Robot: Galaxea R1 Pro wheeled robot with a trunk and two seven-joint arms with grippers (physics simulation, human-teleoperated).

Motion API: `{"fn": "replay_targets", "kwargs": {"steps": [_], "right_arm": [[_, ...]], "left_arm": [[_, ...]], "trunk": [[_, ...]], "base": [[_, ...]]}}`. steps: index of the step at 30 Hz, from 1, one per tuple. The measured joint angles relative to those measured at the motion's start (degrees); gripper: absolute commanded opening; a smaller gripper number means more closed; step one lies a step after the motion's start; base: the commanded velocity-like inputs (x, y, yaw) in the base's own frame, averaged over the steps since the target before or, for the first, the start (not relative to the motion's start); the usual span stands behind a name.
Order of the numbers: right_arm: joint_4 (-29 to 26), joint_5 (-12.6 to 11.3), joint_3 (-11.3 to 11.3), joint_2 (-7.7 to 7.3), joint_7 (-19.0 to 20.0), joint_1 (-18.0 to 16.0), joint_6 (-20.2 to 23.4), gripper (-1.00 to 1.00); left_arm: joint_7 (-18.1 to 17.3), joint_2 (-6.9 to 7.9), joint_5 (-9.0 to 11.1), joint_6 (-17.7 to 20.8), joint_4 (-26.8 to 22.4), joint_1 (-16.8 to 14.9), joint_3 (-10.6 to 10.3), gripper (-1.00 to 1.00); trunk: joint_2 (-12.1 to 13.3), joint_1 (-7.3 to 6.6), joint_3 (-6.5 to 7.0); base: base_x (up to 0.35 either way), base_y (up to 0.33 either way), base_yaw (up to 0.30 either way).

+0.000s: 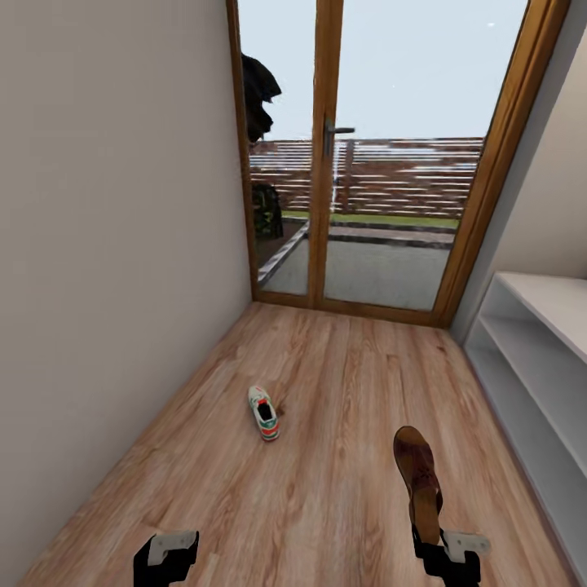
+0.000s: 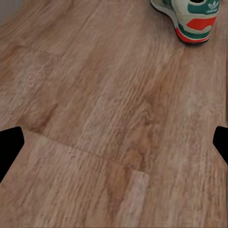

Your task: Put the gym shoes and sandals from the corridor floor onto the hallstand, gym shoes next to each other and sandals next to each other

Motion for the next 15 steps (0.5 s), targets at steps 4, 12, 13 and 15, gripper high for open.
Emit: {"fn": "replay_targets", "kwargs": {"steps": [4,12,13,15], "right_arm": [[0.0,0.0,0.0,0.00,0.0,0.0,0.0,-1.00],[-0.1,0.0,0.0,0.00,0.0,0.0,0.0,-1.00],[-0.1,0.0,0.0,0.00,0.0,0.0,0.0,-1.00],[-0.1,-0.1,0.0,0.00,0.0,0.0,0.0,-1.00]], "left_arm": [[0.0,0.00,0.0,0.0,0.0,0.0,0.0,1.00],[0.0,0.08,0.0,0.0,0.0,0.0,0.0,1.00],[0.0,0.09,0.0,0.0,0.0,0.0,0.0,1.00],[0.0,0.09,0.0,0.0,0.0,0.0,0.0,1.00]], "trunk": [[0.0,0.00,0.00],[0.0,0.00,0.00],[0.0,0.00,0.00],[0.0,0.00,0.00]], "base": [[0.288,-0.199,0.015],[0.288,-0.199,0.002],[0.288,-0.198,0.000],[0.288,-0.198,0.000]]}}
